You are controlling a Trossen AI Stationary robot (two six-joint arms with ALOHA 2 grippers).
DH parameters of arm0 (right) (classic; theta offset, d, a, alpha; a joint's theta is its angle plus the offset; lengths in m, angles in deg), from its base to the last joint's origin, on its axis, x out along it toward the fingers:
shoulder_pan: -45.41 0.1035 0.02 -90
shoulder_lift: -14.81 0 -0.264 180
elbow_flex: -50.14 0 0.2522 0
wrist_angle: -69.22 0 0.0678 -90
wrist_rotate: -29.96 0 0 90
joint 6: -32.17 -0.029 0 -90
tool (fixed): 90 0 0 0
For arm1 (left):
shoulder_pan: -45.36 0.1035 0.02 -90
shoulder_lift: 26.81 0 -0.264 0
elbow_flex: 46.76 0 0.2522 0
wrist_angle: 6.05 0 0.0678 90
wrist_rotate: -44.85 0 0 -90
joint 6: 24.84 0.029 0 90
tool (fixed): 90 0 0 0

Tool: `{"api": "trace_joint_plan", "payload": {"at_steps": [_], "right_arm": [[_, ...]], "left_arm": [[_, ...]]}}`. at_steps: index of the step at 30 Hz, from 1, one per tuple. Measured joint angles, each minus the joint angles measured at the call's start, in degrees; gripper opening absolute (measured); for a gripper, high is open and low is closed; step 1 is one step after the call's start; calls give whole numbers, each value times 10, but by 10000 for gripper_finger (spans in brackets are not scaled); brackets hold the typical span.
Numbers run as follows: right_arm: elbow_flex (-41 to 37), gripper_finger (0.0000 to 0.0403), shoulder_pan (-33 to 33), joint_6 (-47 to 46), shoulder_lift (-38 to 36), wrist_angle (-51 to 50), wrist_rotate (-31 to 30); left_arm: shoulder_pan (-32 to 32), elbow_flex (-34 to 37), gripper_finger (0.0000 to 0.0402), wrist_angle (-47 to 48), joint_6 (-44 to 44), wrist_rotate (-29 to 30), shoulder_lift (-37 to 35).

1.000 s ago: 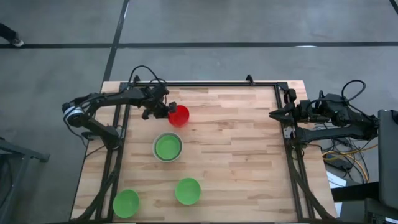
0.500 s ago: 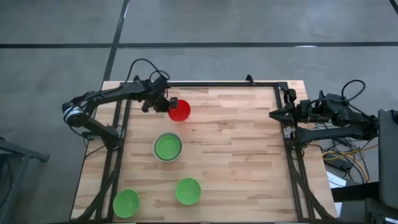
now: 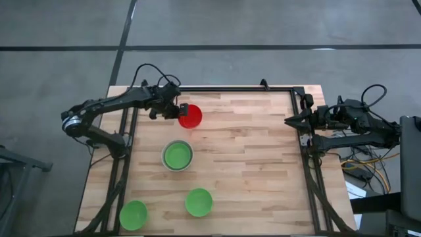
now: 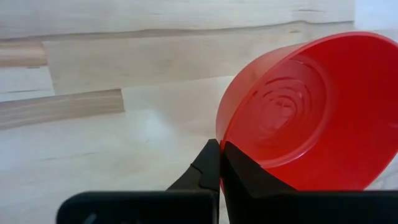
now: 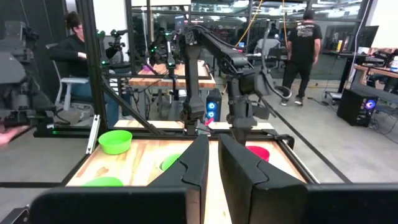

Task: Nest bowls inside each other
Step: Stack the red bowl on top of the green bowl

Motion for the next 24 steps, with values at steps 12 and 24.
{"api": "trace_joint_plan", "payload": {"at_steps": [12,24], "right_arm": [[0,34,0,0,0,0,0],[0,34,0,0,0,0,0]], "left_arm": [[-45,0,3,11,-49,24,-26],[-97,0,3,67,-69,35,-41]]}}
